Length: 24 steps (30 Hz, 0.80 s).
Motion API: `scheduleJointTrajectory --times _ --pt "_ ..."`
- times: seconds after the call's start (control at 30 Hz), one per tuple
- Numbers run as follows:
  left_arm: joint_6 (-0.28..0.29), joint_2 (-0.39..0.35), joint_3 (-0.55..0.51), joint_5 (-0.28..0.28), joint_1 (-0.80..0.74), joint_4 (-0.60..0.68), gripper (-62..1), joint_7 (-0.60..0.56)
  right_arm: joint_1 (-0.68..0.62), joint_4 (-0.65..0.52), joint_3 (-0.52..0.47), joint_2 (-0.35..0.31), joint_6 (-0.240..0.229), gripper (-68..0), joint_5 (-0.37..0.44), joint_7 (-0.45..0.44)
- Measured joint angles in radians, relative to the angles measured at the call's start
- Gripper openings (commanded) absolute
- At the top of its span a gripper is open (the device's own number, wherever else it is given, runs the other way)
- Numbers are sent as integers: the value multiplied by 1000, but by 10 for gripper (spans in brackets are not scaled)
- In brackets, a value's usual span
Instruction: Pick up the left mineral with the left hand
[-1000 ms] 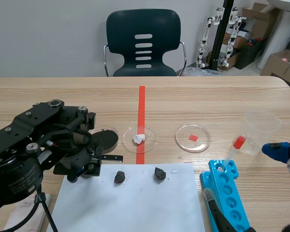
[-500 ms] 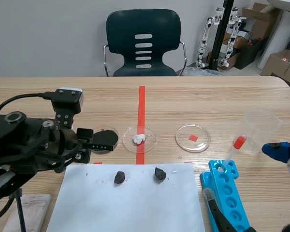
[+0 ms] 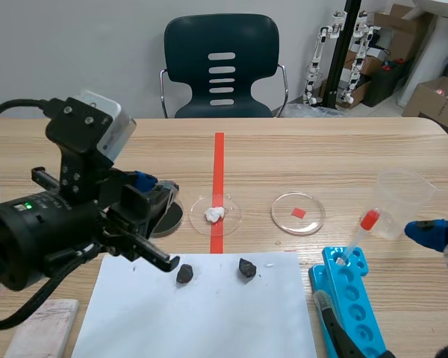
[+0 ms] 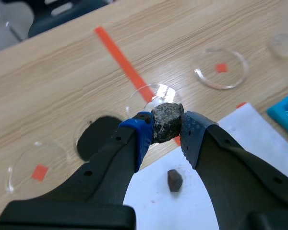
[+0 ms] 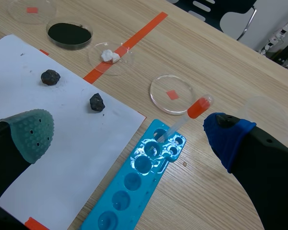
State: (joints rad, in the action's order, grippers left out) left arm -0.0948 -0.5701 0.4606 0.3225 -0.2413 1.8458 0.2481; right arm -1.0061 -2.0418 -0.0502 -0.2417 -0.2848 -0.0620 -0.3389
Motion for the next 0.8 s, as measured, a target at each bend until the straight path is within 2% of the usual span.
scheduleJointTrajectory --times 0.13,0.27,0.37,0.57,0.63,0.8 --pt "137 -25 -72 -66 -101 85 -479 -116 0 0 0 0 0 4 0 0" --pt "231 -34 -140 -91 -196 162 -479 -211 0 0 0 0 0 4 0 0" --pt "254 -34 -185 -90 -256 201 -479 -246 0 0 0 0 0 4 0 0" --pt "256 -34 -225 -90 -350 219 -479 -298 0 0 0 0 0 4 0 0" --pt "276 -34 -233 -91 -377 219 -479 -317 0 0 0 0 0 4 0 0" --pt "328 -34 -259 -147 -436 219 -479 -404 0 0 0 0 0 4 0 0"
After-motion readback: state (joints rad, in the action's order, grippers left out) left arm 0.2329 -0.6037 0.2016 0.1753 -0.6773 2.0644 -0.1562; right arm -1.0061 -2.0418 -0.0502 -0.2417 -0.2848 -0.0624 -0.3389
